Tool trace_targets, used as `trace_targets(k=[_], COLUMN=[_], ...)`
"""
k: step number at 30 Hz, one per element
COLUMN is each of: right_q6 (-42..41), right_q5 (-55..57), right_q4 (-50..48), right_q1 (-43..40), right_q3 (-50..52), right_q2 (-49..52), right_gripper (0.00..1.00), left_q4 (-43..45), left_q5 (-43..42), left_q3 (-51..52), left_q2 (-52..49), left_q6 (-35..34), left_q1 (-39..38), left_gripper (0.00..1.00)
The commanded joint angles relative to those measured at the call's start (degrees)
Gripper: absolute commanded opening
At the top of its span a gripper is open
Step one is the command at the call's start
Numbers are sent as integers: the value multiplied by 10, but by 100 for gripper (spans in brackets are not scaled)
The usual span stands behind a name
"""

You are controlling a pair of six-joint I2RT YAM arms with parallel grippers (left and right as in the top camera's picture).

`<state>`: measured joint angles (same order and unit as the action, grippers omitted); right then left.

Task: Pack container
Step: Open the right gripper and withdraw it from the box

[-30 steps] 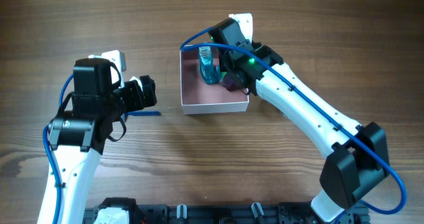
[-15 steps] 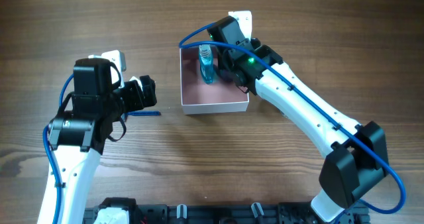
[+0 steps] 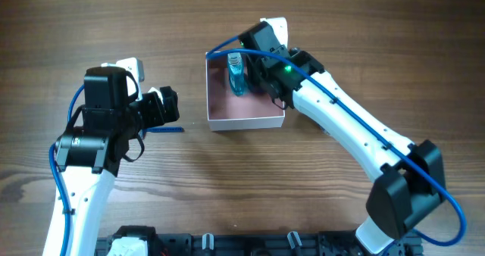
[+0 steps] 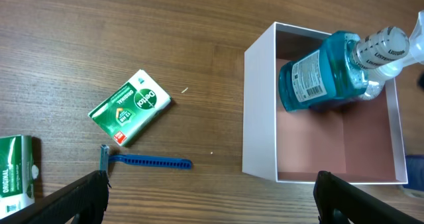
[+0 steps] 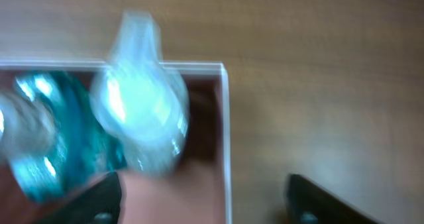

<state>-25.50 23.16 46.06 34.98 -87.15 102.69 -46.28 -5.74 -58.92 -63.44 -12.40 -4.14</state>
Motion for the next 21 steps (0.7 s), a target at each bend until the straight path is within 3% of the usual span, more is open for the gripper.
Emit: trace_targets(k=[1, 4, 11, 14, 21], right_q6=[-96, -137, -115, -111, -90], right_q5=[-10, -43, -177, -193, -218], right_q4=[69, 141, 264, 279, 250], right_q1=[-32, -88, -248, -287, -293], right_q3=[-14, -14, -10, 15, 65], right_q2=[-89, -144, -168, -150, -107], right_gripper=[89, 91, 100, 100, 100], left_q4=[1, 1, 1, -1, -6], left_q5=[-9, -9, -9, -9, -9], left_q3=[-10, -10, -10, -10, -10], left_q2=[1, 1, 1, 1, 1], left_q6=[-5, -5, -5, -5, -5], left_q1=[-4, -4, -4, -4, -4], left_gripper=[100, 100, 100, 100, 100])
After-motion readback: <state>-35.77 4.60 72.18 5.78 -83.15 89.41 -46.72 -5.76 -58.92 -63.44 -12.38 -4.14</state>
